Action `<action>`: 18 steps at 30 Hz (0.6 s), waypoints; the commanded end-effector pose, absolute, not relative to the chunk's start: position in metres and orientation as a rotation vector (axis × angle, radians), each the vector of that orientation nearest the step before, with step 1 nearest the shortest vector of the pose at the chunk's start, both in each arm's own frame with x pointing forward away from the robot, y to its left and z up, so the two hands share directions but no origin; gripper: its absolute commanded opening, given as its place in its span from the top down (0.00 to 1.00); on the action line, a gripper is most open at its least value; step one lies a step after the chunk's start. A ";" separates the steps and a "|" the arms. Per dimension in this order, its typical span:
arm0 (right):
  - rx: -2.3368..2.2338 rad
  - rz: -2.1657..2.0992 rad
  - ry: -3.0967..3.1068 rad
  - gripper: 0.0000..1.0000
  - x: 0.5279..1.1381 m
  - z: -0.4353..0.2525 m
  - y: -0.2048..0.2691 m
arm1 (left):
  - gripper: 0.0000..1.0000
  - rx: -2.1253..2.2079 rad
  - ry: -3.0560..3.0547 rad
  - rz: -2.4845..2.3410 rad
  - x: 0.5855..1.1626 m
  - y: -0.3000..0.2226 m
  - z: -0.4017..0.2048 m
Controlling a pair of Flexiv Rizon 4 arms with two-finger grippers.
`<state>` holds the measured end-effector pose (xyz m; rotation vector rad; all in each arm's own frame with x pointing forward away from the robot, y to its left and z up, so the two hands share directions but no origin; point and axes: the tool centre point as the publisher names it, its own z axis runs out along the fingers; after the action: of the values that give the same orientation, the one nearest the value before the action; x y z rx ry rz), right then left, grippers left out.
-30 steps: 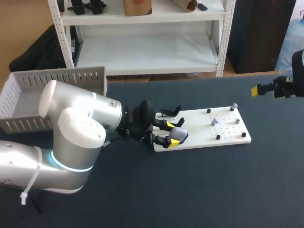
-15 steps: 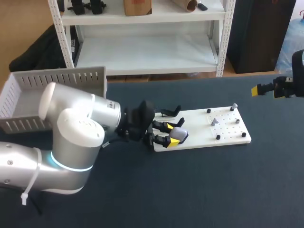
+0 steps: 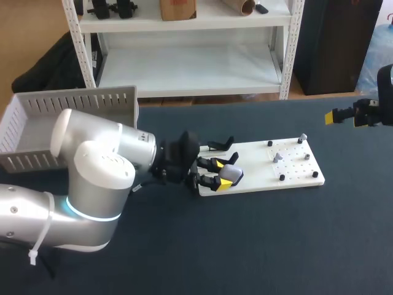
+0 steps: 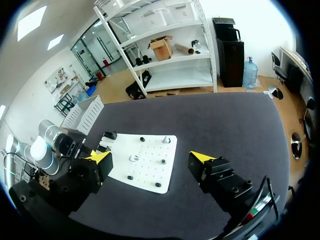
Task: Pick up each earbud case from the left stands, insert the matching earbuds, close the lid, and place the case in the box.
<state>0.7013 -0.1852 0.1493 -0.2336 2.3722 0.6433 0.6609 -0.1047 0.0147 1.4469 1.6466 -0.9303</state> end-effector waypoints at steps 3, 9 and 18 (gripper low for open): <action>-0.235 0.644 2.372 0.00 0.701 0.149 -0.186 | 0.60 1.439 1.640 -0.942 0.662 -0.104 0.012; -0.235 0.644 2.372 0.00 0.701 0.149 -0.186 | 0.62 1.444 1.636 -0.938 0.662 -0.103 0.013; -0.235 0.644 2.372 0.00 0.701 0.149 -0.186 | 0.76 1.447 1.633 -0.940 0.662 -0.103 0.013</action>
<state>0.7013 -0.1852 0.1493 -0.2336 2.3722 0.6433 0.6610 -0.1036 0.0146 1.4482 1.6392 -0.9357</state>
